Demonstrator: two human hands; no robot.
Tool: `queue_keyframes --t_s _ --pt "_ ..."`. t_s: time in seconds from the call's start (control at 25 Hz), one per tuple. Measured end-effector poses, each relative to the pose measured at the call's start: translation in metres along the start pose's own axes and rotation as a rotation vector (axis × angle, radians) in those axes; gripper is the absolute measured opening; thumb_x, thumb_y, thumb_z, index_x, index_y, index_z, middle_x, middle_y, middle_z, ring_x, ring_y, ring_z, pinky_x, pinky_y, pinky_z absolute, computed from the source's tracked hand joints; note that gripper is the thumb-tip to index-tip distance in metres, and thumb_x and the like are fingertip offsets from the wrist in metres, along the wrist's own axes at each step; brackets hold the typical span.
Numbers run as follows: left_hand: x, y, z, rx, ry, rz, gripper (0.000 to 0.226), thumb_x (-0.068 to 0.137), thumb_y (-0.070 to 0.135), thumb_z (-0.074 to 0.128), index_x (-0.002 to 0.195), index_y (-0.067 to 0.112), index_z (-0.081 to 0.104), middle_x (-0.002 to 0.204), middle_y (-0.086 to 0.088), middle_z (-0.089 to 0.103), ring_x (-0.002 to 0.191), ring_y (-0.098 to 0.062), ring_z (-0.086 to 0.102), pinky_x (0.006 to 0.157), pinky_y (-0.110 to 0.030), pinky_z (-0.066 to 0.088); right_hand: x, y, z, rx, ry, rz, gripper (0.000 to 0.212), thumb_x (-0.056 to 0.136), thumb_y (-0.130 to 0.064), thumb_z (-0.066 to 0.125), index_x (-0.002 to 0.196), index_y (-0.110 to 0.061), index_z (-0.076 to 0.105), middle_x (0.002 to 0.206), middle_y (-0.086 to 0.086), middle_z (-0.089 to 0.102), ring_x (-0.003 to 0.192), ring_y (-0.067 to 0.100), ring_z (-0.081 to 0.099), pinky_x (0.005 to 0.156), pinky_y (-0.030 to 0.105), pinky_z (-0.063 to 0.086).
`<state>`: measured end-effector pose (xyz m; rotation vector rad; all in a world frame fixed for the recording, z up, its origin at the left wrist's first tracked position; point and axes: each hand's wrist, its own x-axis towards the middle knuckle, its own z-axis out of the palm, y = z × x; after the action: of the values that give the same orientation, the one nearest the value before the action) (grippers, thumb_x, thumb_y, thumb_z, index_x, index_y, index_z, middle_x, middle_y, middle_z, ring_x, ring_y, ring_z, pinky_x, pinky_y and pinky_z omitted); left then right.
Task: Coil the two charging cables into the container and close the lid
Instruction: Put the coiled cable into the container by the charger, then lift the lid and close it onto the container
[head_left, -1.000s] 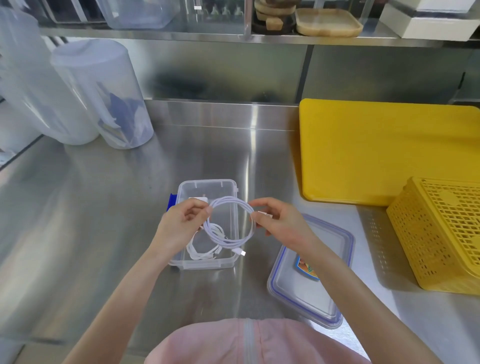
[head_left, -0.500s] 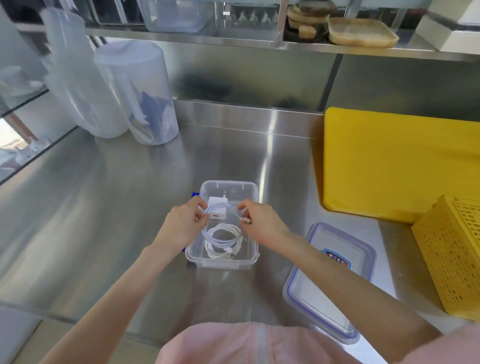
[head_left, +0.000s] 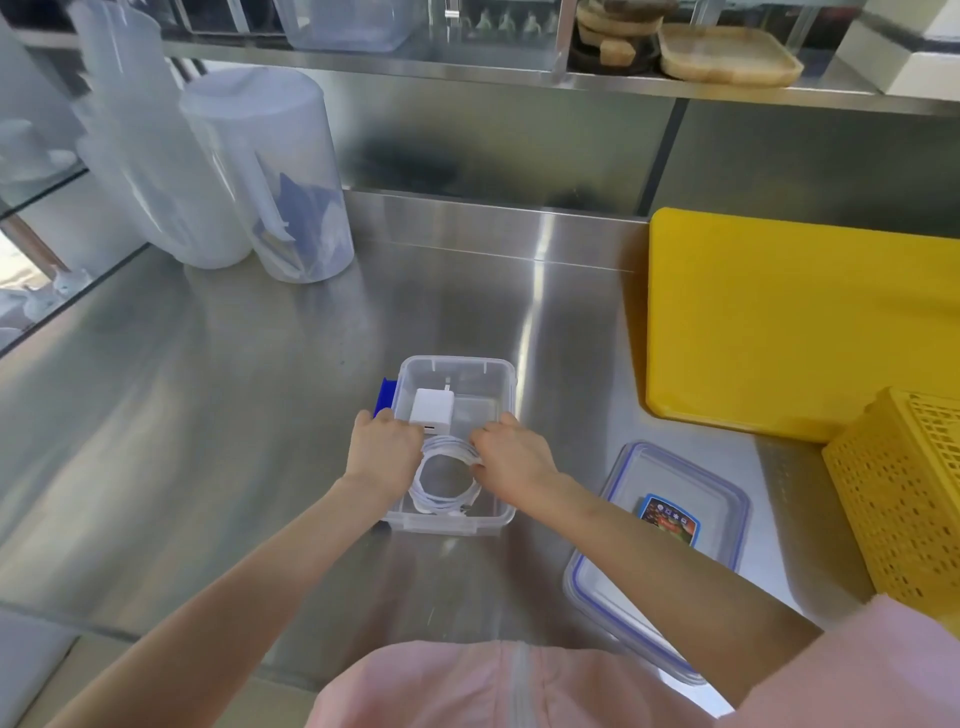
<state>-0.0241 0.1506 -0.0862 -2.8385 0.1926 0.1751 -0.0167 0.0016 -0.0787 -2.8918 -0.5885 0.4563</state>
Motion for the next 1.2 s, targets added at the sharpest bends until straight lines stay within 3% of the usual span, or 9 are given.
queue_keyframes --t_s 0.2,0.36,0.44,0.52,0.92,1.2 --pt "0.005 -0.001 -0.001 -0.151 0.008 -0.049 0.028 0.091 0.018 0.042 0.111 0.016 0.061 0.106 -0.007 0.068 0.101 -0.024 0.059 0.069 -0.028 0.028 -0.002 0.002 0.003 0.021 0.009 -0.012 0.038 0.089 -0.034 0.049 0.119 -0.011 0.053 0.124 0.009 0.053 0.122 0.024 0.039 0.092 0.037 0.038" --pt "0.002 0.013 -0.016 -0.352 0.055 -0.044 0.03 0.094 0.02 0.038 0.114 0.015 0.059 0.112 -0.006 0.066 0.1 -0.027 0.06 0.067 -0.029 0.035 -0.016 0.008 0.003 0.174 0.132 -0.02 0.041 0.091 -0.031 0.044 0.129 -0.016 0.046 0.133 0.005 0.05 0.127 0.023 0.039 0.099 0.038 0.034" --pt "0.0 0.028 -0.024 -0.457 0.108 0.044 0.034 0.094 0.02 0.039 0.125 0.013 0.052 0.127 -0.008 0.059 0.112 -0.028 0.054 0.081 -0.034 0.04 -0.027 0.017 -0.001 0.305 0.222 -0.008 0.042 0.092 -0.026 0.044 0.132 -0.017 0.044 0.136 0.003 0.048 0.128 0.022 0.04 0.103 0.037 0.034" --pt "-0.001 0.045 -0.031 -0.513 0.153 0.139 0.038 0.094 0.02 0.039 0.131 0.011 0.046 0.137 -0.007 0.05 0.123 -0.028 0.047 0.097 -0.037 0.036 -0.039 0.031 -0.005 0.388 0.304 0.028 0.042 0.091 -0.022 0.046 0.133 -0.016 0.043 0.138 0.004 0.048 0.128 0.023 0.042 0.106 0.036 0.034" --pt "-0.003 0.124 -0.038 -0.495 0.078 0.381 0.049 0.097 0.027 0.032 0.143 0.012 0.025 0.153 -0.005 0.027 0.141 -0.019 0.024 0.114 -0.031 0.009 -0.122 0.111 0.015 0.373 0.322 0.535 0.051 0.091 -0.026 0.046 0.139 -0.017 0.033 0.147 0.006 0.037 0.133 0.025 0.036 0.105 0.037 0.032" --pt "-0.015 0.158 -0.024 -0.581 -0.136 0.376 0.046 0.095 0.025 0.035 0.138 0.008 0.032 0.146 -0.01 0.038 0.133 -0.024 0.034 0.106 -0.03 0.024 -0.165 0.131 0.043 0.517 0.337 0.776 0.052 0.09 -0.022 0.05 0.137 -0.007 0.035 0.144 0.014 0.039 0.13 0.032 0.037 0.104 0.04 0.034"
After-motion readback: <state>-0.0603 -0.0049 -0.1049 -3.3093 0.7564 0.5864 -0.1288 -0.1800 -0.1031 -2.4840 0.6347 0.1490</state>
